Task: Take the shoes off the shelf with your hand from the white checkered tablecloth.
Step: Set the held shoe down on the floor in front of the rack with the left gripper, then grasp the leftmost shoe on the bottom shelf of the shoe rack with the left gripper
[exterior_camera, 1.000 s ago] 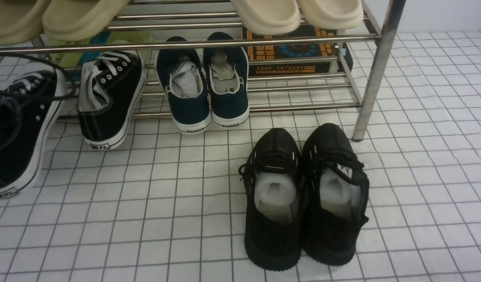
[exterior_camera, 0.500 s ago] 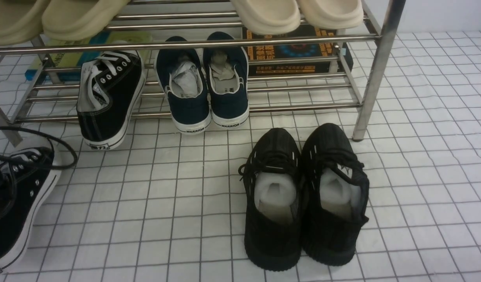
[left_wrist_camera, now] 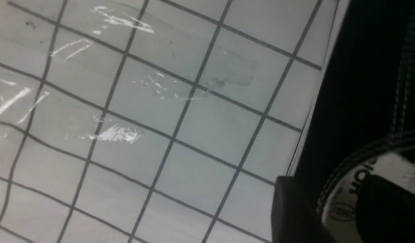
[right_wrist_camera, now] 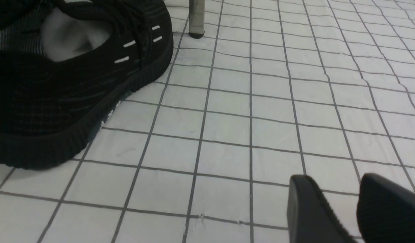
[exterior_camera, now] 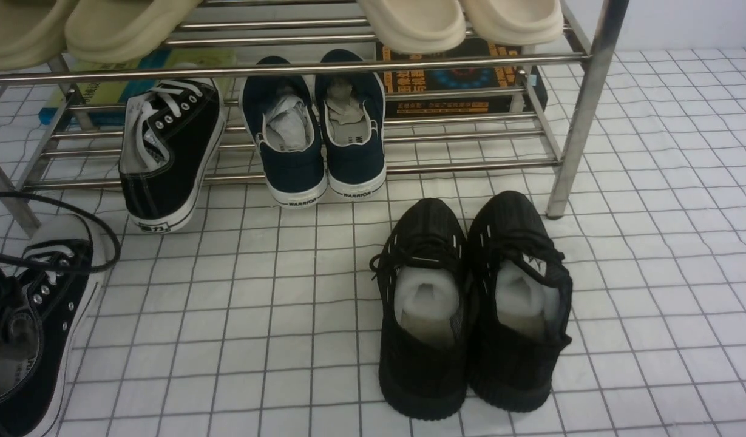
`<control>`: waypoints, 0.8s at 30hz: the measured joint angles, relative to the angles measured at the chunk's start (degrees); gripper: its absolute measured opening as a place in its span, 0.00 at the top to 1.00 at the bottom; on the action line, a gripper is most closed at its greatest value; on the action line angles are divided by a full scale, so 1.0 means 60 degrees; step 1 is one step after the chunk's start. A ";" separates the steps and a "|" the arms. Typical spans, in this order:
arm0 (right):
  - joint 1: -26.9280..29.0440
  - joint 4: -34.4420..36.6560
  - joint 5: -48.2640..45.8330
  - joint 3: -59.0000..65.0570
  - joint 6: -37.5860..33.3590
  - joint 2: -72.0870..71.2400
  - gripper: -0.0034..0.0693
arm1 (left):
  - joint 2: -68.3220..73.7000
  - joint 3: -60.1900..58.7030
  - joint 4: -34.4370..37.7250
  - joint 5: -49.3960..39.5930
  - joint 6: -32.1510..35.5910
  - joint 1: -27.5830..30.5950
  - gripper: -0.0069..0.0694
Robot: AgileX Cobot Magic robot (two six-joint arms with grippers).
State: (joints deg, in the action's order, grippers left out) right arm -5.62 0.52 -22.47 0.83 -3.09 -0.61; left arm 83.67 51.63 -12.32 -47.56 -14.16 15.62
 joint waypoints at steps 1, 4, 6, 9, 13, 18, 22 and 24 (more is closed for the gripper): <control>0.0000 0.0000 0.0000 0.0000 0.0000 0.0000 0.62 | -0.0051 0.0030 -0.0060 -0.0205 0.0000 0.0000 0.43; 0.0000 0.0000 0.0000 0.0000 0.0000 0.0000 0.62 | -0.0130 0.0608 -0.0065 -0.0956 0.0000 0.0000 0.38; 0.0000 0.0000 0.0000 0.0000 0.0000 0.0000 0.62 | -0.0164 0.1339 0.0121 -0.1513 0.0000 0.0000 0.41; 0.0000 0.0000 0.0000 0.0000 0.0000 0.0000 0.62 | -0.0164 0.2220 0.0813 -0.1943 0.0000 0.0000 0.53; 0.0000 0.0000 0.0000 0.0000 0.0000 0.0000 0.62 | -0.0140 0.2942 0.1862 -0.1849 0.0257 -0.0138 0.75; 0.0000 0.0000 0.0000 0.0000 0.0000 0.0000 0.62 | 0.0674 0.4010 0.2563 -0.1213 0.1064 -0.1399 0.91; 0.0000 0.0000 0.0000 0.0000 0.0000 0.0000 0.62 | 0.1625 0.4919 0.2547 -0.0959 0.0774 -0.2197 0.91; 0.0000 0.0000 0.0000 0.0000 0.0000 0.0000 0.62 | 0.2120 0.5471 0.2405 -0.0900 -0.0103 -0.2425 0.89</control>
State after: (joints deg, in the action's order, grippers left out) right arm -5.62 0.52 -22.47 0.83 -3.09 -0.61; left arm 96.39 84.46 2.11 -52.96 -14.78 1.07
